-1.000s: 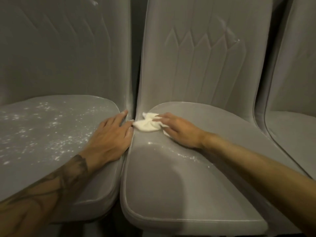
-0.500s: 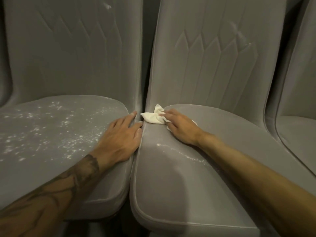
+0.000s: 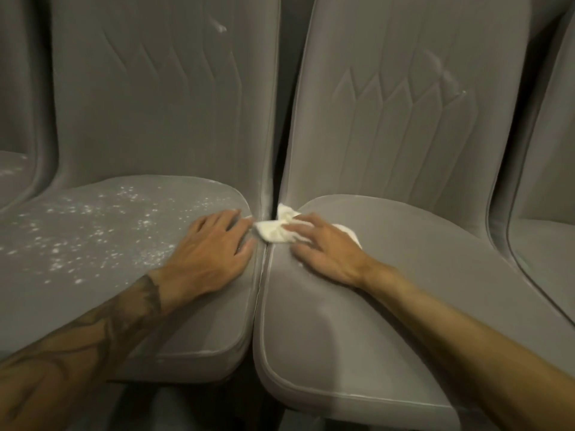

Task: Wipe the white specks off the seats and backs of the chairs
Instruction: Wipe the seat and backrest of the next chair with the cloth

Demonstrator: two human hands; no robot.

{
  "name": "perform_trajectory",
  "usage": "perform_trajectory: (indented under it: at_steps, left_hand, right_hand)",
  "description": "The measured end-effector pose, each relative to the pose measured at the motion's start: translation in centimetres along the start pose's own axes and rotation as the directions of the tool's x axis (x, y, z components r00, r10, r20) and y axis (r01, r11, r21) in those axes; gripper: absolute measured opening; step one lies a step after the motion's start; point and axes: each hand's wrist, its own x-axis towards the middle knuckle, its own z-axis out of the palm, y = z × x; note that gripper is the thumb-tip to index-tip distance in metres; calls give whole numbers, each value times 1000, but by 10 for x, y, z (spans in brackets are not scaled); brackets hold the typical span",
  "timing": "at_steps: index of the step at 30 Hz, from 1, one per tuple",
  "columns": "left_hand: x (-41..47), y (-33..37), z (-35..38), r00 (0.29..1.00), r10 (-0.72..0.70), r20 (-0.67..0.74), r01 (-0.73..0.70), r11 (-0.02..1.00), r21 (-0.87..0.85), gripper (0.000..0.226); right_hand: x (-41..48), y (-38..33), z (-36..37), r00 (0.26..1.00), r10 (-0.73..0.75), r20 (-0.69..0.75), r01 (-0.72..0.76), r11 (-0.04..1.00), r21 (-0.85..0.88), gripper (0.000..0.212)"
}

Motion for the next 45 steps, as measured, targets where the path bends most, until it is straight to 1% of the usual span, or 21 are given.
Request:
perform_trajectory:
  at_steps: [4,7,9,11,13,14,15,18,19,21,23,25,27,30,32,34,36,38,42,43,45]
  left_hand:
    - [-16,-9,5,998,-66,17,66,998,-21,52]
    - [-18,-8,7,998,-67,-17,66,997,-39,50]
    - [-18,-8,8,997,-66,-30,65,997,-35,50]
    - [-19,-9,9,997,-68,-39,67,997,-33,50]
    - [-19,-10,10,997,-65,-47,63,998,-24,49]
    - [-20,-11,10,997,-62,-48,61,998,-23,50]
    - [-20,-11,10,997,-59,-46,57,998,-28,51]
    - [-20,-9,9,998,-57,-40,56,998,-34,49]
    - [-20,-10,10,997,-58,-45,56,998,-33,48]
    - [-19,-10,10,997,-61,-48,59,997,-41,49]
    - [-18,-10,10,997,-60,-42,58,997,-48,49]
    - [-18,-12,11,998,-54,-36,52,997,-50,50]
    - [-19,-13,11,998,-48,-35,46,997,-54,52]
    - [-19,-11,11,998,-45,-37,43,998,-55,52]
    - [-19,-13,12,998,-46,-45,44,998,-44,50]
    - [-18,-14,13,998,-49,-44,47,998,-40,50]
    - [-18,-14,14,998,-45,-44,43,998,-38,49]
    - [-18,-14,14,998,-46,-42,44,998,-42,49]
    - [-18,-13,13,998,-57,-29,55,997,-47,51]
    - [-17,-13,13,998,-57,-28,56,997,-47,51]
    - [-17,-12,12,998,-53,-29,52,998,-45,54]
  right_hand:
    - [-9,1,-7,995,-81,59,80,997,25,39]
    - [13,10,-17,1000,8,-16,-6,995,98,35]
    - [18,6,-13,998,30,-49,-25,995,101,34]
    - [3,5,-6,999,-46,-28,48,996,76,36]
    - [-18,12,-8,989,-142,45,139,988,68,39]
    - [-23,19,-12,985,-151,79,146,987,69,39]
    - [-22,28,-17,988,-125,90,120,991,60,39]
    - [-5,39,-27,999,54,7,-54,998,35,37]
    - [0,33,-25,998,70,-3,-70,997,35,37]
    - [-3,15,-16,1000,-4,5,4,999,35,37]
    - [-23,7,-10,988,-148,50,146,988,45,38]
    - [-40,12,-15,971,-206,122,199,978,68,40]
    - [-36,23,-23,978,-162,135,155,986,63,39]
    - [-15,25,-27,998,-8,57,6,999,36,37]
    - [-17,14,-22,998,-46,31,46,999,12,38]
    - [-37,9,-17,985,-160,69,158,987,30,39]
    - [-56,8,-20,965,-229,127,220,972,79,41]
    - [-52,11,-25,961,-231,149,220,972,83,40]
    - [-20,4,-23,995,-76,71,73,997,35,39]
    - [-19,-2,-20,994,-93,57,92,995,32,39]
    - [-35,-9,-14,975,-209,71,206,977,44,38]
